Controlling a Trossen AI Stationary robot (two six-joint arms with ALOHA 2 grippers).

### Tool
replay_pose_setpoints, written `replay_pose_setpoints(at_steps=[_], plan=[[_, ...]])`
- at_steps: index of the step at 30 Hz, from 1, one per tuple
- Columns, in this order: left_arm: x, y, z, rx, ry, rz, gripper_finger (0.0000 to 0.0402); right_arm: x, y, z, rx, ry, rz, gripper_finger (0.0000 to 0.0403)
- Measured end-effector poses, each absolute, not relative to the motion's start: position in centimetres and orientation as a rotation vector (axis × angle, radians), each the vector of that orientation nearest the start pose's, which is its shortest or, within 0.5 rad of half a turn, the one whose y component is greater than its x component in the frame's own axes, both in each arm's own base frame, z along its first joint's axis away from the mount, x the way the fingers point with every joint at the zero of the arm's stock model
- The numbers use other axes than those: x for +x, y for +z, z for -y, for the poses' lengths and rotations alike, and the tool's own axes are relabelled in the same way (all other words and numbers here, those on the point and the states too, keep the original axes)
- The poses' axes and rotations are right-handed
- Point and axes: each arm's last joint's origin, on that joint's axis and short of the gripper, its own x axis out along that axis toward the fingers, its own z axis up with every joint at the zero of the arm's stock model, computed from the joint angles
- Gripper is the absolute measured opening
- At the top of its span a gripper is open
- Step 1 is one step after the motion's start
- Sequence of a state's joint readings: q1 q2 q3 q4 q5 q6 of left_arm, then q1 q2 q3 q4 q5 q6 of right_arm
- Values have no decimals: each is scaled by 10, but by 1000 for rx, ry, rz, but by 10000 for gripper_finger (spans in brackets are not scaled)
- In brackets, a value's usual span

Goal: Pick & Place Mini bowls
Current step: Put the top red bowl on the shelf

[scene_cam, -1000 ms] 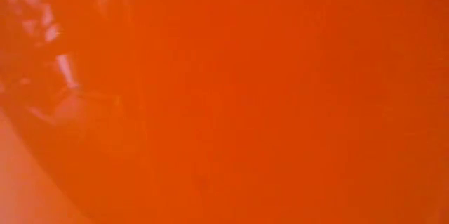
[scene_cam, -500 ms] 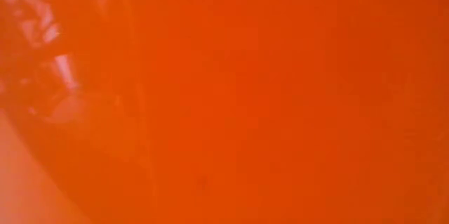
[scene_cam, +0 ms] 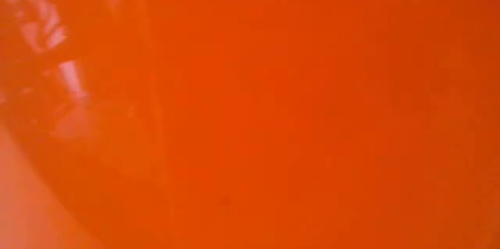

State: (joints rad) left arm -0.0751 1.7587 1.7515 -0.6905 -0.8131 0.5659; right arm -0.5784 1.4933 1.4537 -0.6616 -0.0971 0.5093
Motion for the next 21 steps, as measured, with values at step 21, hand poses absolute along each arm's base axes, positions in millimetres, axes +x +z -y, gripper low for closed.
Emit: replay_pose_setpoints(at_steps=[21], plan=[[341,417,-11,344,750,-555,68,179,386,192,713,-793,-975,11]])
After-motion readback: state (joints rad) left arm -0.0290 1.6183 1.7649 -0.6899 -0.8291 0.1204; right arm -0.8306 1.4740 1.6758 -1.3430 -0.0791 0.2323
